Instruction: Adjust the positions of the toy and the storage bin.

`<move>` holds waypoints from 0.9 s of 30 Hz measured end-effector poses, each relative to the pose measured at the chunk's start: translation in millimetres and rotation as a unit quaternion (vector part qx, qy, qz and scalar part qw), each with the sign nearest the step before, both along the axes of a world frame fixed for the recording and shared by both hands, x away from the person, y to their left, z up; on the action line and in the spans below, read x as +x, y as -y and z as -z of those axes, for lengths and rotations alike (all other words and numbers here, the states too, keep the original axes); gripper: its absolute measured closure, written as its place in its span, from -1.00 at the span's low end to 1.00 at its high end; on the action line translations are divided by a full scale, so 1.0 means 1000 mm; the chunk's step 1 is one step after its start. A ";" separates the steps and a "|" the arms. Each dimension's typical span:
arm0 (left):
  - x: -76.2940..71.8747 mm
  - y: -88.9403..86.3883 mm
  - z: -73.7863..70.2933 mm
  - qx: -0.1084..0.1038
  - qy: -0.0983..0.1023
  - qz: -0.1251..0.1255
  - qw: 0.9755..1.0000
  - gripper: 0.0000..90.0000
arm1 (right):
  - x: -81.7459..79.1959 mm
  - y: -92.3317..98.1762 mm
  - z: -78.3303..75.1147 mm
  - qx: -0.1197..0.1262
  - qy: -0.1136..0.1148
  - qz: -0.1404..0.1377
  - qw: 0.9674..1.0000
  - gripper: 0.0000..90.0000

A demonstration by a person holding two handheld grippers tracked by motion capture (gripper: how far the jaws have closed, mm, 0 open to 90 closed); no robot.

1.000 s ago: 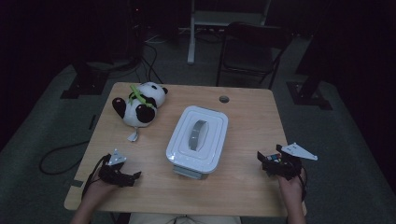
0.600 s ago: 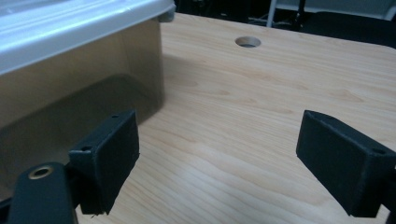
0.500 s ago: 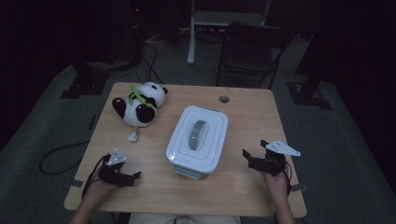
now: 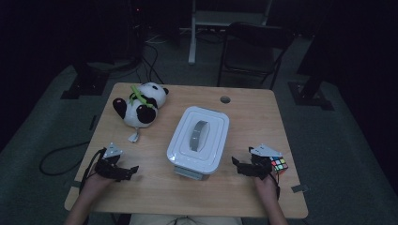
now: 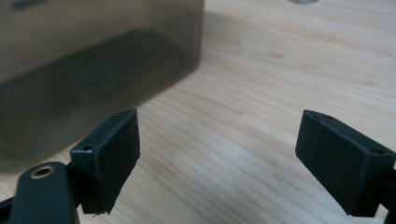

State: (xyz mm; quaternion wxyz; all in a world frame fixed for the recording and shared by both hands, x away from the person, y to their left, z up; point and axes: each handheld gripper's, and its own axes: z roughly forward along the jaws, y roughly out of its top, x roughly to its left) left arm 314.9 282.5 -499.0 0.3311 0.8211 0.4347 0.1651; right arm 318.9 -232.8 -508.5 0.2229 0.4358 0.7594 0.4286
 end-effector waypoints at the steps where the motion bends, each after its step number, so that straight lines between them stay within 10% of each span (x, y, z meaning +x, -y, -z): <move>1: 0.002 0.000 -0.003 -0.001 0.001 0.003 1.000 -0.93 | 0.001 -0.001 0.002 -0.002 -0.003 0.000 1.000 -0.70; 27: 0.082 0.018 -0.063 -0.017 0.066 -0.014 0.998 -0.87 | 0.011 -0.014 0.019 -0.065 -0.075 -0.008 0.995 -0.70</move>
